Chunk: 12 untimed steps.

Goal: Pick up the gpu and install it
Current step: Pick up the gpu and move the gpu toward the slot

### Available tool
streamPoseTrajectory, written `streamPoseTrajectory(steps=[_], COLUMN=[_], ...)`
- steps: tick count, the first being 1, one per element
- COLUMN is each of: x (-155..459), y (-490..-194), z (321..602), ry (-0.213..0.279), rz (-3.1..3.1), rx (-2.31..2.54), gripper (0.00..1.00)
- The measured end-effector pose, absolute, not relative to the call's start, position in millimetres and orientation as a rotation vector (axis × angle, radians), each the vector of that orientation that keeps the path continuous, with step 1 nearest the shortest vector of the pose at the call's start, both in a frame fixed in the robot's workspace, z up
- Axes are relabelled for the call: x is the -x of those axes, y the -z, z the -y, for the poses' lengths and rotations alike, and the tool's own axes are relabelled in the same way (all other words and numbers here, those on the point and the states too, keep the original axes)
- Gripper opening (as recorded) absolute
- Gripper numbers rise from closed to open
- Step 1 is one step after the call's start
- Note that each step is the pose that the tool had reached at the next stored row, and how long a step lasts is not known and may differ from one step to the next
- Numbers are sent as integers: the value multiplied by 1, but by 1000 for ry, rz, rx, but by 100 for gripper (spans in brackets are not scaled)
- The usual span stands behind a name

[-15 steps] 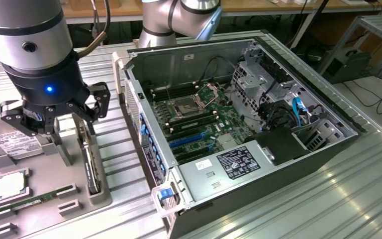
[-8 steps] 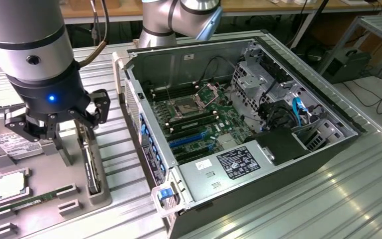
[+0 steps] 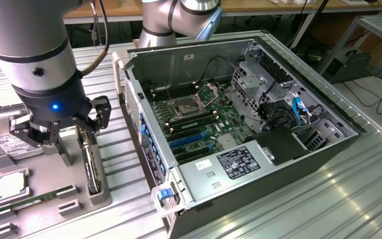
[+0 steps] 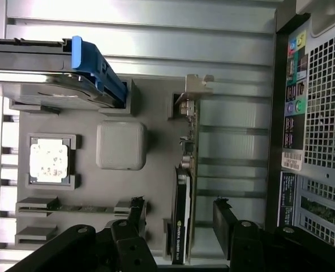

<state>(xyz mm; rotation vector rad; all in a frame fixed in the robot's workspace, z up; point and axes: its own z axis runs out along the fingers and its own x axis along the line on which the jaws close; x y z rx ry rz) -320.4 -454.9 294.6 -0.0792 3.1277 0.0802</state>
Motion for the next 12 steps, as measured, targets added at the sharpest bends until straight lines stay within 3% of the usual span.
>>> streamPoseTrajectory(steps=[12], x=[320], y=[-273], z=[462], ry=[-80], rz=[-3128], rx=[36], gripper=[60])
